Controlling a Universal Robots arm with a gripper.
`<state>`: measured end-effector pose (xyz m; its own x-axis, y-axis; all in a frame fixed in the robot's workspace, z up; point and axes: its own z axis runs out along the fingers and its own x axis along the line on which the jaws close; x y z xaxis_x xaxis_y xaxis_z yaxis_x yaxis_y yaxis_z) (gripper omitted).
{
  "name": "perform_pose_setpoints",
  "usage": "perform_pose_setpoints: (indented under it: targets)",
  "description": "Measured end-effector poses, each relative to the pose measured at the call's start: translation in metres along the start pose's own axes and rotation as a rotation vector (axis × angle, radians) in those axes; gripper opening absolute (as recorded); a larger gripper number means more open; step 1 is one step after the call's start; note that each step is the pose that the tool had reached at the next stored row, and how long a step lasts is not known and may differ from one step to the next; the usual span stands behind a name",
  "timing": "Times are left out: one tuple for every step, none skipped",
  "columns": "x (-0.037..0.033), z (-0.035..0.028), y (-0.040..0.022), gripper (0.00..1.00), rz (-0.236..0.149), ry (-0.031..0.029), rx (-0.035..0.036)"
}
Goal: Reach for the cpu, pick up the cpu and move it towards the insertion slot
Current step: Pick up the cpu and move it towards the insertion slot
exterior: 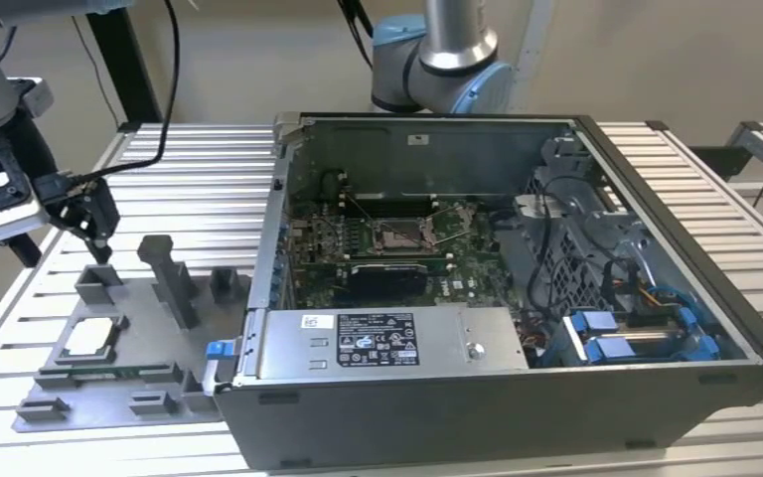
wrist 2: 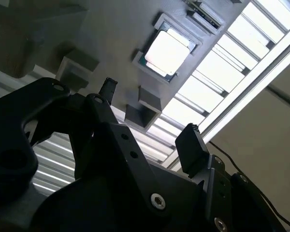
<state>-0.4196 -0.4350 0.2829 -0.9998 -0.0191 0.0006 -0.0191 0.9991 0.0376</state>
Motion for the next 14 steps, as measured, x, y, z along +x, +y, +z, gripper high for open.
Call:
perform_pose_setpoints:
  targets:
    - [0.0000,0.0011,0.0000,1.00,0.000,-0.0001,-0.0001]
    - [0.0000,0.0025,-0.0001,1.00,0.000,-0.0002,-0.0002]
    - [0.0001,0.0036,-0.0002,1.00,0.000,-0.0002,-0.0001]
    - [0.0002,0.0046,-0.0002,1.00,0.000,-0.0001,-0.0001]
    - [0.0003,0.0054,-0.0002,1.00,0.000,-0.0002,-0.0001]
    - [0.0004,0.0062,-0.0003,1.00,0.000,-0.0001,-0.0001]
    - [0.0005,0.0070,-0.0004,1.00,0.000,-0.0001,-0.0001]
    - [0.0005,0.0078,-0.0004,1.00,0.000,-0.0001,0.0000]
    - [0.0006,0.0086,-0.0005,1.00,0.000,-0.0001,-0.0001]
    - [0.0007,0.0094,-0.0005,1.00,0.000,0.0000,0.0000]
    - [0.0007,0.0103,-0.0006,1.00,0.000,-0.0001,-0.0001]
    - [0.0008,0.0111,-0.0006,1.00,0.000,-0.0001,-0.0001]
    - [0.0009,0.0120,-0.0006,1.00,0.000,-0.0001,-0.0001]
    - [0.0010,0.0128,-0.0007,1.00,0.000,-0.0001,-0.0001]
